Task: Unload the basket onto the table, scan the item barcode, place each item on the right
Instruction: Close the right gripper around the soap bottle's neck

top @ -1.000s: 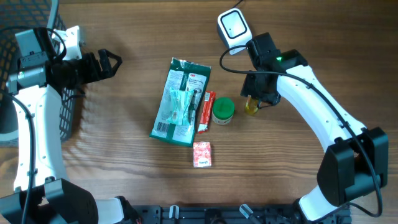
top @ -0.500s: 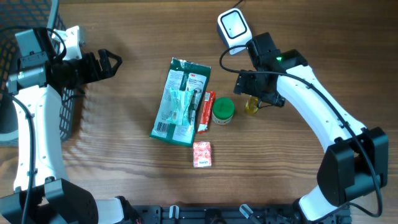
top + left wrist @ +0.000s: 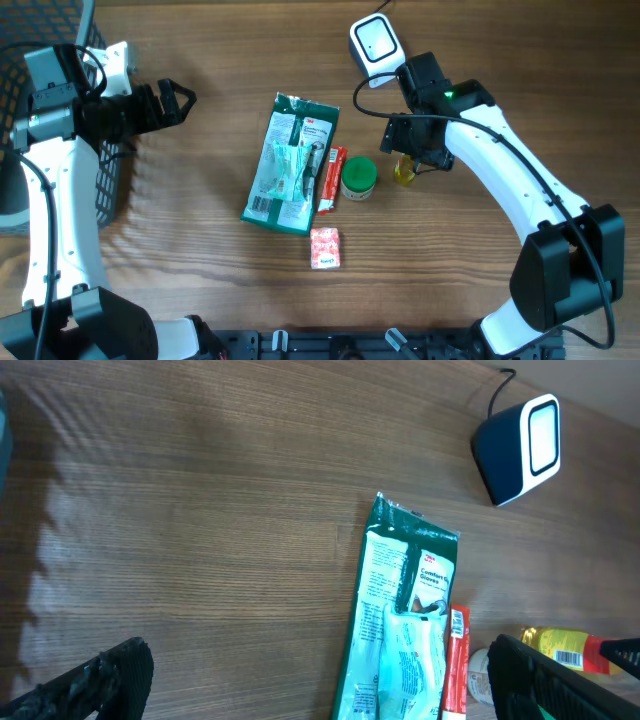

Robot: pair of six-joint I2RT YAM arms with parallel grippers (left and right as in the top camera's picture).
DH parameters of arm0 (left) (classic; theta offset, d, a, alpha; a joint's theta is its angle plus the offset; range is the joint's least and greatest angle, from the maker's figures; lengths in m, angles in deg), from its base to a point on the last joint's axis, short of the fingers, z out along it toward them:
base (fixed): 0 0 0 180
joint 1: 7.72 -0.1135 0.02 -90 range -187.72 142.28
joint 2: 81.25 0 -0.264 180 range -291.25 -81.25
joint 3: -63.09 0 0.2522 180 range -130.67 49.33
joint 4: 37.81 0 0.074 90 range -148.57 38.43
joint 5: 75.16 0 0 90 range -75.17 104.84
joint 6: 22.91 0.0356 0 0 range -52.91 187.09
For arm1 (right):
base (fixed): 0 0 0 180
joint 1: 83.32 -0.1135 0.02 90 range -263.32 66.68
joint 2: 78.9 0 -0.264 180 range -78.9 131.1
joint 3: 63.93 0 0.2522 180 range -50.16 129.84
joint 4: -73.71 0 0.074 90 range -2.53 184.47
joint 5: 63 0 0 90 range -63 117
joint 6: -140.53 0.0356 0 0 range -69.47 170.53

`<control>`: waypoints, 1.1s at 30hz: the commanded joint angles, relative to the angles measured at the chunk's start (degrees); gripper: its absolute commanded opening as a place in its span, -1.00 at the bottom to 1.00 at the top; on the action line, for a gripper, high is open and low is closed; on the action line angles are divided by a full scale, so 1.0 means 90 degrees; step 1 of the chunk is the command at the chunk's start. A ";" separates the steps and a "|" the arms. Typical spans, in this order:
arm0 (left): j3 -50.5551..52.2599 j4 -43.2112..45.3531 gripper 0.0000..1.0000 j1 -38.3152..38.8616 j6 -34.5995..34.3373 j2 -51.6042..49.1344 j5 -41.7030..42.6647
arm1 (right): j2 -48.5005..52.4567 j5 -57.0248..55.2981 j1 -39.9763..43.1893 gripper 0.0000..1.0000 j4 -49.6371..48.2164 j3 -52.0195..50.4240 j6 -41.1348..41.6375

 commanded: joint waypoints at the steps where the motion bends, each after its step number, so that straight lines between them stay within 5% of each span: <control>1: -0.0029 0.0019 1.00 0.0010 0.0097 -0.0039 0.0075 | 0.0092 -0.0095 -0.0010 0.63 0.0015 -0.0063 -0.0153; 19: -0.0029 0.0019 1.00 0.0010 0.0097 -0.0039 0.0075 | 0.0092 -0.0102 -0.0010 0.56 -0.0022 -0.0063 0.0124; 29: -0.0029 0.0019 1.00 0.0010 0.0097 -0.0039 0.0075 | 0.0092 -0.0170 -0.0007 0.24 -0.0015 -0.0068 0.0435; 33: -0.0029 0.0019 1.00 0.0010 0.0097 -0.0039 0.0075 | 0.0092 -0.0168 -0.0007 -0.03 -0.0022 -0.0068 0.0435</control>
